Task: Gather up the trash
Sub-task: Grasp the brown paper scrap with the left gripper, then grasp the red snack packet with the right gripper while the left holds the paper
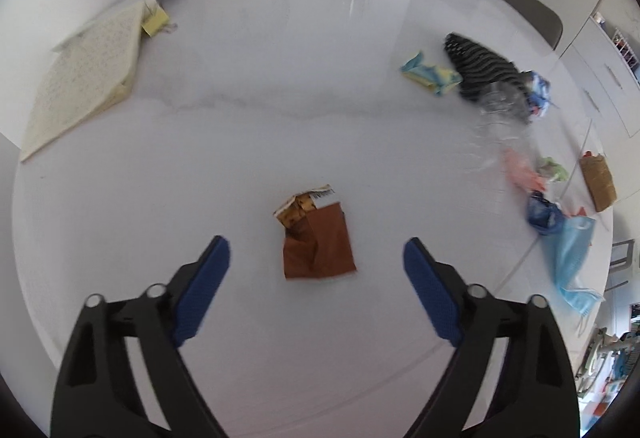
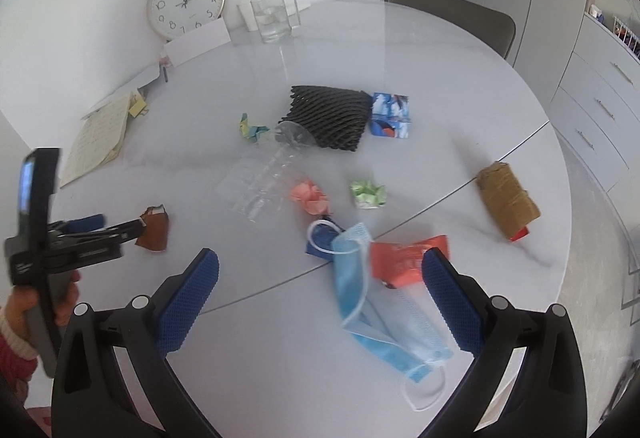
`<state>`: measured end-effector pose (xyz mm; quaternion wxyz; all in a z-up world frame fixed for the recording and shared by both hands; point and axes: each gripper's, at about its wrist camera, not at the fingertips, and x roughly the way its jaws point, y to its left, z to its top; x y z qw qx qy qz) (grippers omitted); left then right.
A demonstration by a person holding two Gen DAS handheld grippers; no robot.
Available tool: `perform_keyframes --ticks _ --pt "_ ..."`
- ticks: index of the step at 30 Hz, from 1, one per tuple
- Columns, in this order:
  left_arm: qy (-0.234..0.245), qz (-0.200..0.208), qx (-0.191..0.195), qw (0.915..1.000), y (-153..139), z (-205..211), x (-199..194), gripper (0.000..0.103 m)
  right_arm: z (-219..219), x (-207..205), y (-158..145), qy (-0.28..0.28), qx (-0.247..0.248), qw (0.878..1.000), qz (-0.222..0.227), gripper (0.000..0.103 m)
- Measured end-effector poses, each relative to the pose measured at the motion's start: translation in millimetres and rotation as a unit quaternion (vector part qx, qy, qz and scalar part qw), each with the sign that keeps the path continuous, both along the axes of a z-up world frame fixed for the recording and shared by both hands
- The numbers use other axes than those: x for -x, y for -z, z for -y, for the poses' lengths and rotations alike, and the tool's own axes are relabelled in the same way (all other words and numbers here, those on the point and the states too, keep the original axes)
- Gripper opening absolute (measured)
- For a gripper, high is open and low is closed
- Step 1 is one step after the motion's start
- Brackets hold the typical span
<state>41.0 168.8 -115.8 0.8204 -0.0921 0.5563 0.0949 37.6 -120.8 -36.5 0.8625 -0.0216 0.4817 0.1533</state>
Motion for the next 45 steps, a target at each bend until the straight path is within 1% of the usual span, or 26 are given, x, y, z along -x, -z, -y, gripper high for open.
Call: perform_keyframes --ticks 4,7,9,10,11,13,17,19,22,24,28,31,33,34,35,37,38,39,40,41,42,43,44,45 --pt "-0.006 -0.017 0.009 0.9998 19.1 -1.7 -12.9 0.077 -7.4 -6.4 3.9 -0.007 0.028 1.0 -0.003 0.101" --pt "-0.012 -0.03 0.015 0.9993 31.1 -0.9 -19.1 0.066 -4.0 -13.9 6.1 -0.012 0.032 0.999 -0.007 0.101" --pt "-0.021 -0.042 0.017 0.9987 37.1 1.2 -21.9 0.052 -0.6 -18.7 7.1 -0.018 0.038 0.999 -0.011 0.101" --pt "-0.026 -0.046 0.021 0.9984 39.1 1.6 -23.0 0.048 2.3 -20.7 7.8 -0.025 0.041 0.999 -0.011 0.101" --pt "-0.034 -0.05 0.026 0.9979 43.3 -0.6 -24.9 0.039 5.1 -22.4 8.6 -0.032 0.046 0.998 -0.01 0.101" --pt "-0.044 -0.047 0.019 0.9977 44.4 -0.2 -26.9 0.032 10.5 -24.8 10.9 -0.042 0.057 0.997 -0.008 0.101" --pt "-0.049 -0.05 0.019 0.9973 43.4 0.7 -30.6 0.029 31.6 -32.0 21.4 -0.07 0.067 0.995 -0.016 0.101" --pt "-0.054 -0.051 0.02 0.997 41.5 0.8 -30.5 0.029 44.3 -35.7 26.0 -0.092 0.07 0.993 -0.019 0.101" --pt "-0.057 -0.051 0.022 0.9969 31.3 9.0 -25.2 0.029 60.0 -43.6 33.8 -0.124 0.082 0.988 -0.029 0.101" --pt "-0.06 -0.046 0.022 0.9969 20.9 14.6 -19.9 0.029 71.4 -51.4 39.3 -0.134 0.091 0.986 -0.035 0.101" --pt "-0.056 -0.042 0.034 0.997 3.4 35.3 -9.0 0.029 87.4 -69.2 51.1 -0.173 0.078 0.98 -0.058 0.098" --pt "-0.044 -0.04 0.038 0.9975 -11.2 59.6 1.2 0.029 84.1 -75.2 62.7 -0.246 0.094 0.962 -0.074 0.094" --pt "-0.038 -0.037 0.037 0.9979 -20.2 75.0 5.5 0.029 77.2 -75.7 69.9 -0.313 0.11 0.94 -0.084 0.093" --pt "-0.035 -0.036 0.036 0.9981 -23.1 79.8 4.5 0.029 72.5 -75.9 73.7 -0.351 0.121 0.924 -0.089 0.092" --pt "-0.031 -0.035 0.034 0.9983 -27.6 88.6 5.9 0.029 68.2 -75.8 76.6 -0.38 0.13 0.911 -0.092 0.091" --pt "-0.029 -0.033 0.036 0.9984 -35.0 102.4 6.0 0.029 61.2 -75.8 80.5 -0.424 0.141 0.889 -0.097 0.088" --pt "-0.029 -0.032 0.037 0.9984 -38.2 108.1 7.3 0.029 56.1 -75.4 83.3 -0.454 0.147 0.873 -0.1 0.088" --pt "-0.029 -0.032 0.038 0.9983 -41.8 116.4 9.7 0.029 51.6 -74.9 85.2 -0.477 0.151 0.86 -0.101 0.087" --pt "-0.029 -0.032 0.039 0.9983 -43.2 120.5 10.6 0.029 48.3 -74.3 86.6 -0.492 0.154 0.851 -0.1 0.087" --pt "-0.03 -0.032 0.039 0.9983 -45.5 127.5 11.7 0.029 43.3 -73.6 88.6 -0.513 0.159 0.838 -0.1 0.087" --pt "-0.03 -0.032 0.039 0.9983 -45.5 130.4 12.0 0.029 38.5 -73.2 90.6 -0.529 0.164 0.827 -0.098 0.085" --pt "-0.029 -0.033 0.038 0.9983 -46.3 135.6 12.5 0.029 35.1 -72.1 91.7 -0.539 0.166 0.82 -0.098 0.084" --pt "-0.029 -0.034 0.037 0.9983 -46.7 139.9 12.3 0.029 30.1 -71.8 94.0 -0.553 0.166 0.81 -0.098 0.083" --pt "-0.028 -0.034 0.037 0.9983 -46.9 143.5 12.3 0.029 27.0 -71.8 95.9 -0.56 0.167 0.805 -0.098 0.081"
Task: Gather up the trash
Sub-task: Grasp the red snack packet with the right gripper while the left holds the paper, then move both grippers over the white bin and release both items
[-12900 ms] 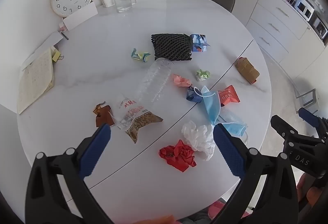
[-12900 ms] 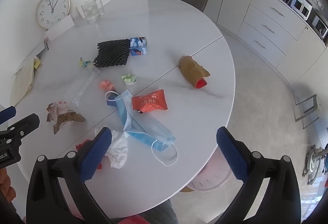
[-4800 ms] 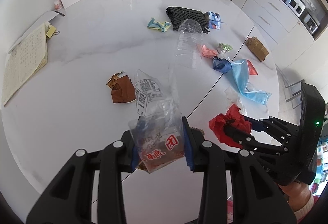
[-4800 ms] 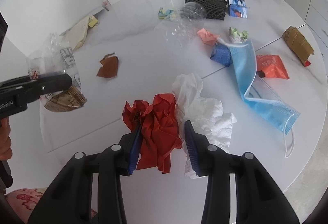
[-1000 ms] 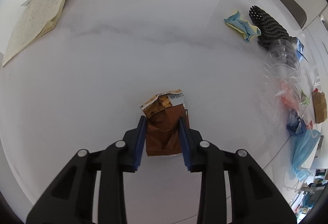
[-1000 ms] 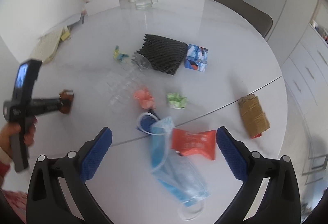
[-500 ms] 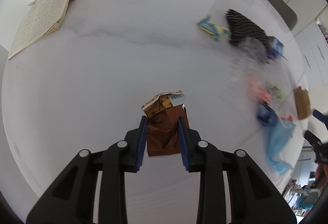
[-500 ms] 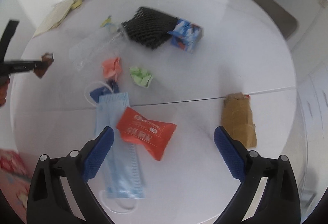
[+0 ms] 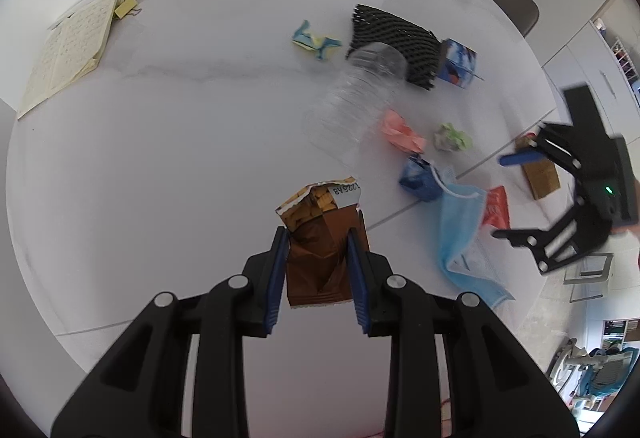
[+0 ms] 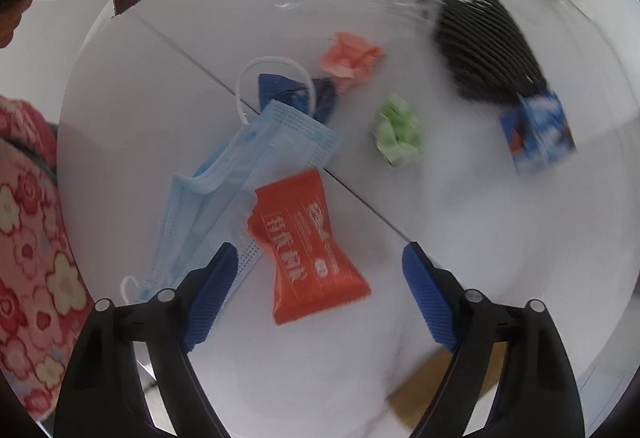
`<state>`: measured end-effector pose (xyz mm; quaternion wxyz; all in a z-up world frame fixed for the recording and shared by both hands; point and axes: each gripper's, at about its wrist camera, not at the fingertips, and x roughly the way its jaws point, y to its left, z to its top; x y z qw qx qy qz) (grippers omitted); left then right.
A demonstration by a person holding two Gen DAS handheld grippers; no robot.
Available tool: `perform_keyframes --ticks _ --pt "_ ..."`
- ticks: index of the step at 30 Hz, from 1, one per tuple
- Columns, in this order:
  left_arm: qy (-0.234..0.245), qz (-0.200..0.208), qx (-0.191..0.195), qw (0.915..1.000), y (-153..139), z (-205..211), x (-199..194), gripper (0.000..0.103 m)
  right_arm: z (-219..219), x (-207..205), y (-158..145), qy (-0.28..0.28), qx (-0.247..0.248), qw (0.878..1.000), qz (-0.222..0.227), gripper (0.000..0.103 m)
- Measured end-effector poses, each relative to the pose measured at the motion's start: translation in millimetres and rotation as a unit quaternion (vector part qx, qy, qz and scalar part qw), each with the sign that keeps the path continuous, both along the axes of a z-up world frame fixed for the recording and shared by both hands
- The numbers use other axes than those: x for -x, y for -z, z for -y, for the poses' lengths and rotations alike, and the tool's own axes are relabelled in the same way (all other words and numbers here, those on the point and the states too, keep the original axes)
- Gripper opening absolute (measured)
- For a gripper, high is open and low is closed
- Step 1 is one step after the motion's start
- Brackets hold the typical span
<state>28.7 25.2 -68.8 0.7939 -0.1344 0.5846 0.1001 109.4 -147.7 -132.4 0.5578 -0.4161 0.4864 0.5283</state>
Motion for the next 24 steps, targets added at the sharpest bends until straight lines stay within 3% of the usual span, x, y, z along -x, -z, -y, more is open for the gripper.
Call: perform_keyframes --ticks 3,7,12,14,19,24 --pt "0.002 -0.004 -0.004 1.0 0.6 10.1 1.4 0.029 -6.3 -0.5 11.9 -0.02 0.013 1.0 -0.008 0.072" --pt "0.006 -0.006 -0.009 0.9999 1.3 19.2 3.6 0.029 -5.6 -0.7 15.3 -0.011 0.017 1.0 -0.023 0.041" --pt "0.025 0.001 -0.009 0.9997 -2.8 30.3 8.6 0.029 9.6 -6.9 1.0 0.065 -0.008 0.998 -0.026 0.04" --pt "0.044 0.007 -0.011 0.9989 -7.4 38.5 11.8 0.029 32.4 -5.7 -12.9 0.121 -0.032 0.992 -0.028 0.04" --pt "0.114 0.029 -0.001 0.9931 -19.5 72.1 23.8 0.029 80.2 23.5 -48.5 0.269 -0.091 0.959 -0.021 0.041" --pt "0.236 0.05 0.039 0.9698 -17.7 137.7 49.5 0.029 150.1 89.7 -70.7 0.424 -0.112 0.898 0.009 0.041"
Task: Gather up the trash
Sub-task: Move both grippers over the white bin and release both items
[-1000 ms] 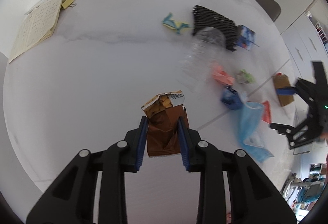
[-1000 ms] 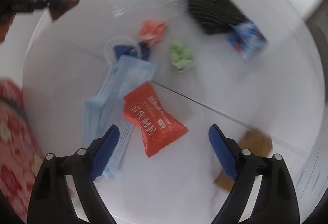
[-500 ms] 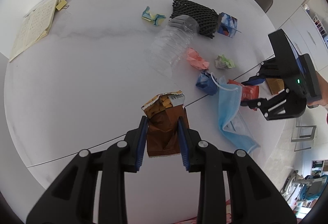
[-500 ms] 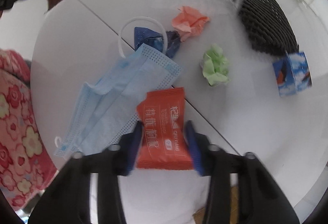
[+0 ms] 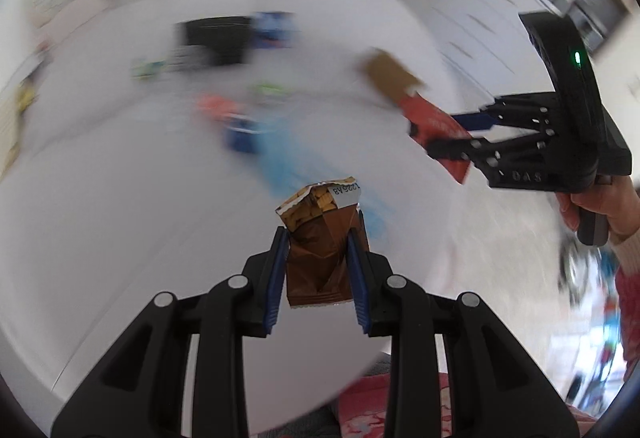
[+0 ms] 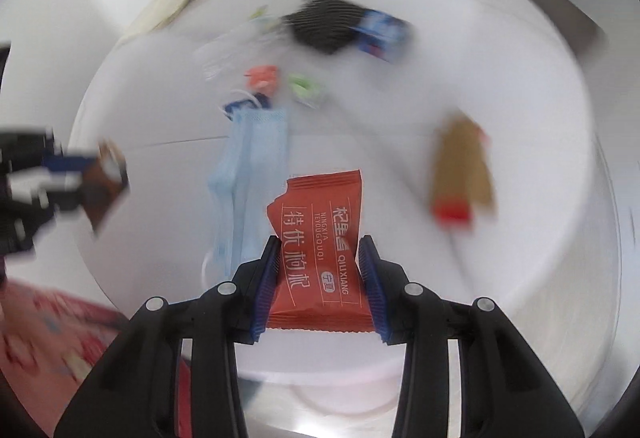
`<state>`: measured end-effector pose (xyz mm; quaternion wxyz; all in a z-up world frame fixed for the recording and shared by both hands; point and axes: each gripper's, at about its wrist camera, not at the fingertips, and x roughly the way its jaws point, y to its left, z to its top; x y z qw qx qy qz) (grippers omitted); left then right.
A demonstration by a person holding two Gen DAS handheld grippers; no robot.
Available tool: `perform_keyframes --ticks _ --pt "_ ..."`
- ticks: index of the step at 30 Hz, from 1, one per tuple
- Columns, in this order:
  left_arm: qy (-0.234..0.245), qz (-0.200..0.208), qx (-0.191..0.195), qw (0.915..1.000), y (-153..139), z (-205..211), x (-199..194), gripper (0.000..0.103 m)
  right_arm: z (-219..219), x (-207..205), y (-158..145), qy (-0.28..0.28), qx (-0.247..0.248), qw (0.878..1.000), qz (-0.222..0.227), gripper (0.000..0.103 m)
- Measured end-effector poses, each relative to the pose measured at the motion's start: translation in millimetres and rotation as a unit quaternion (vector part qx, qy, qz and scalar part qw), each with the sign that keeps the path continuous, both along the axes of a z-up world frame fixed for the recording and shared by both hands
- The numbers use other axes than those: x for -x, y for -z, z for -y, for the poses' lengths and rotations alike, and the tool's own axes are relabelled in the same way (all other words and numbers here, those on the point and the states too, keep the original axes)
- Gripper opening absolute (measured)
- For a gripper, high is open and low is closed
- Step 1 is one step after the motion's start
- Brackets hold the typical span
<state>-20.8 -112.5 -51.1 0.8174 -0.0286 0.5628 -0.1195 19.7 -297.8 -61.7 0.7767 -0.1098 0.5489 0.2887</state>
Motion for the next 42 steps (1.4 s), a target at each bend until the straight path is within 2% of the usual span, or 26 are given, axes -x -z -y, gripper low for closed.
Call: perform_keyframes --ticks 4,6,8,11,16,19,21,24,30,33,42 --pt "0.077 -0.025 0.035 0.9961 16.4 55.1 13.1 0.029 59.9 43.5 0.9 0.119 -0.004 0.993 0.008 0.041" --pt "0.107 -0.042 0.044 0.9924 28.3 83.8 16.1 0.029 84.1 63.0 1.9 0.16 -0.004 0.987 0.012 0.041" --pt "0.135 -0.057 0.048 0.9881 41.3 113.0 17.7 0.029 108.4 75.1 3.6 0.192 -0.008 0.981 0.014 0.041" --pt "0.154 -0.073 0.044 0.9845 60.3 147.7 17.1 0.029 135.5 83.0 13.2 0.214 -0.009 0.977 0.012 0.042" --pt "0.145 -0.098 0.039 0.9838 87.9 190.3 7.4 0.029 165.6 93.9 27.5 0.197 -0.005 0.98 0.002 0.042" --pt "0.119 -0.1 0.031 0.9873 90.0 201.5 7.7 0.036 174.2 93.2 36.1 0.172 -0.006 0.985 -0.006 0.042" --pt "0.103 -0.094 0.026 0.9899 85.8 203.5 10.2 0.05 182.5 92.9 42.7 0.153 -0.008 0.988 -0.012 0.042" --pt "0.077 -0.077 0.012 0.9939 74.7 205.4 17.9 0.062 188.7 89.1 51.2 0.135 -0.016 0.99 -0.022 0.043" --pt "0.034 -0.062 -0.012 0.9974 57.6 206.7 28.2 0.075 189.7 88.6 61.5 0.1 -0.025 0.994 -0.027 0.043" --pt "0.018 -0.051 -0.024 0.9983 48.4 212.7 24.5 0.08 184.7 90.2 66.9 0.085 -0.029 0.996 -0.03 0.043" --pt "-0.037 -0.026 -0.04 0.9982 28.6 196.6 34.2 0.089 163.5 99.8 93.4 0.048 -0.017 0.998 -0.042 0.044"
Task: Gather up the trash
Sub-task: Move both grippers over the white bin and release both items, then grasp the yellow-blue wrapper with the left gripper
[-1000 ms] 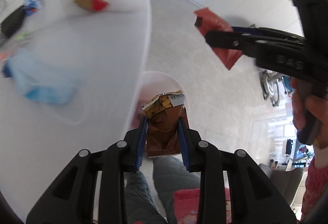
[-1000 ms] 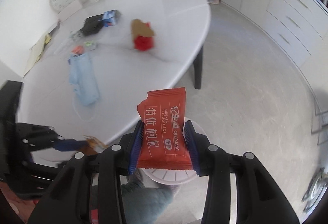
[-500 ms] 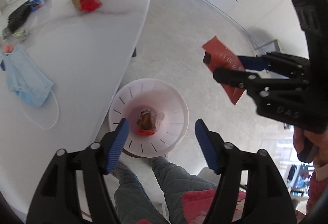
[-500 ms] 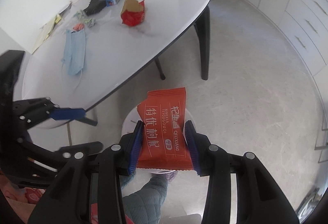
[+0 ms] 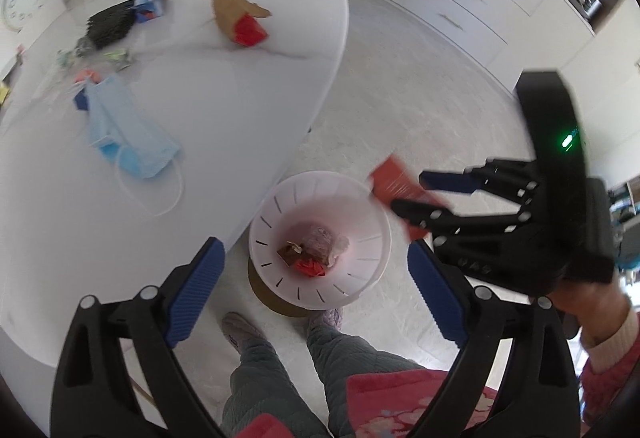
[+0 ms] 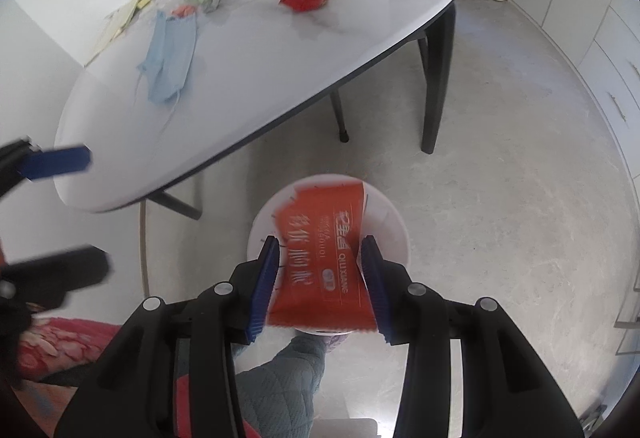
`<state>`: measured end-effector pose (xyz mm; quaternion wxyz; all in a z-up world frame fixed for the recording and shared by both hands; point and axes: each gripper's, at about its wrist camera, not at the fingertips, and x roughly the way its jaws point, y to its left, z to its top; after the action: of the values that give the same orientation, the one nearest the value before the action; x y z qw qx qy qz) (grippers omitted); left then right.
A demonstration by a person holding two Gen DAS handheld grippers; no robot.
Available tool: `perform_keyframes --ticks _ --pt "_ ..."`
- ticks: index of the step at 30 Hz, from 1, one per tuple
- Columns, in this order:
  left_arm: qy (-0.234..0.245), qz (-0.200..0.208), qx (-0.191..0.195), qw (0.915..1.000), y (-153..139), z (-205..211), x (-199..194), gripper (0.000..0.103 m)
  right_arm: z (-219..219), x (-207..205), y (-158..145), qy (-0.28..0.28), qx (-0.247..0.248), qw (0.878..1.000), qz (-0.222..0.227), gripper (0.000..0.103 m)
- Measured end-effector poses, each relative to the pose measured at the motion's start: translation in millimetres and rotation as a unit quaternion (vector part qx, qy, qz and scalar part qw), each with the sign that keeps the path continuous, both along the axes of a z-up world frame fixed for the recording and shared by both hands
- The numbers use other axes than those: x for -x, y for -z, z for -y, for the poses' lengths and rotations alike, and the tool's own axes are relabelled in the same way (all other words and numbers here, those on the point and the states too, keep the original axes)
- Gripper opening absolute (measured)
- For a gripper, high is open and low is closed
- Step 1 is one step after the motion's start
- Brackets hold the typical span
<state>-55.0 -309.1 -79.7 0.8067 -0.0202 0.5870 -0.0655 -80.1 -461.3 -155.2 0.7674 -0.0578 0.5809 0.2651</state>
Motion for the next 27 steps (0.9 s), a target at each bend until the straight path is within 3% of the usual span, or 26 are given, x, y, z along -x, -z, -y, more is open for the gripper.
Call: perform_keyframes --ticks 2,4,10,13,18,27 --pt "-0.013 0.001 -0.003 0.9999 -2.2 -3.6 1.2 0.089 -5.0 1.1 5.2 -0.008 0.01 1.0 0.001 0.055" --pt "-0.021 0.002 -0.006 0.9998 -6.3 -4.7 4.5 0.09 -10.9 2.8 8.8 -0.016 0.031 0.999 0.009 0.074" --pt "-0.018 0.002 -0.01 0.9998 -16.3 -6.1 11.2 0.093 -13.8 -2.4 -3.7 -0.01 0.043 0.999 0.027 0.089" --pt "-0.014 0.013 -0.021 0.9996 -24.2 -4.1 13.2 0.095 -13.2 -11.2 -20.5 -0.004 0.042 0.998 0.048 0.095" --pt "-0.024 -0.004 -0.039 0.9989 -29.8 -7.3 8.1 0.095 -19.5 -29.0 -53.0 -0.005 0.033 0.996 0.088 0.1" --pt "-0.104 0.035 -0.029 0.9935 -54.0 -44.6 -7.3 0.095 -48.7 -78.1 -88.6 -0.018 0.019 0.991 0.132 0.101"
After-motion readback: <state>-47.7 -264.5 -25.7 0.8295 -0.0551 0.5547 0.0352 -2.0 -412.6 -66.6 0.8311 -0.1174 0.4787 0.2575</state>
